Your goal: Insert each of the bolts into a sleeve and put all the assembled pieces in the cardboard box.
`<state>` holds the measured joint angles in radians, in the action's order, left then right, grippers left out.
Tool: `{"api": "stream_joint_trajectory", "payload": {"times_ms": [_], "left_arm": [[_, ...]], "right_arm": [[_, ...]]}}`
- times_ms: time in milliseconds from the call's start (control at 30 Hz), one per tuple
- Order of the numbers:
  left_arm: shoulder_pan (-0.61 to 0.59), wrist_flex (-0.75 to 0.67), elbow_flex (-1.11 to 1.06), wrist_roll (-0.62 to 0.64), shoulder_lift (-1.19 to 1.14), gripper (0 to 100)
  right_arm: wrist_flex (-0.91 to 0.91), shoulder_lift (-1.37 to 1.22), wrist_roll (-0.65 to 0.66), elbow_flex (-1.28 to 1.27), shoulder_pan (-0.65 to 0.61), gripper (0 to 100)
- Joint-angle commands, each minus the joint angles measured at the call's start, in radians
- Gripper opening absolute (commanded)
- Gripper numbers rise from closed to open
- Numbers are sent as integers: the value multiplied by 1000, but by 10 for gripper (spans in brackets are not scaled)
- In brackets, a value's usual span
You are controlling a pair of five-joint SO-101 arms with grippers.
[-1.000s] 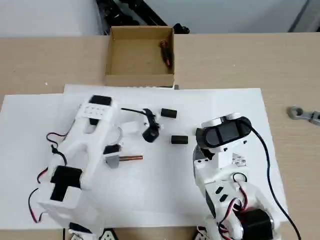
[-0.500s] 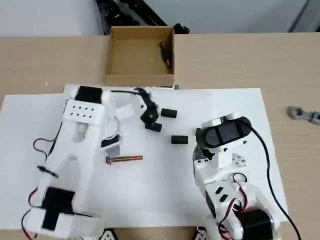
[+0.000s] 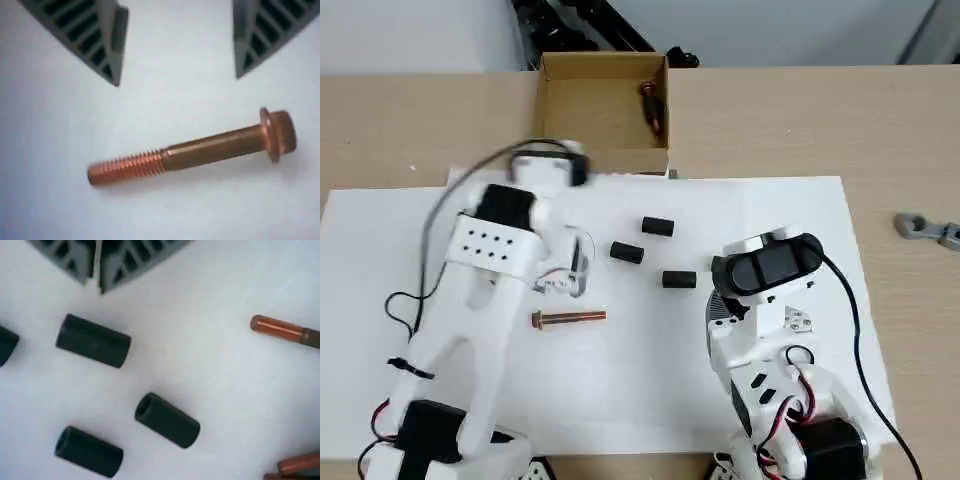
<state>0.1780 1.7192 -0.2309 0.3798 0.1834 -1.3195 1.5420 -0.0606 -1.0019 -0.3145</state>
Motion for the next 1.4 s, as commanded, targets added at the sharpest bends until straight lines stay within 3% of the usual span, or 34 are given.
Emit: {"api": "stream_joint_trajectory", "payload": {"times_ms": [0, 200, 467, 700, 933, 1367], "left_arm": [[-11, -2, 4, 218, 44, 145], [-14, -9, -67, 244, 43, 145], [-20, -219, -306, 517, 43, 146], [-12, -290, -312, 522, 46, 147], [-14, -261, -312, 571, 51, 147], [-15, -454, -447, 569, 43, 230]], "right_arm": [[16, 7, 5, 6, 4, 4], [16, 7, 5, 6, 4, 4], [16, 7, 5, 6, 4, 4], [16, 7, 5, 6, 4, 4], [16, 7, 5, 6, 4, 4], [-4, 8, 5, 6, 4, 4]]}}
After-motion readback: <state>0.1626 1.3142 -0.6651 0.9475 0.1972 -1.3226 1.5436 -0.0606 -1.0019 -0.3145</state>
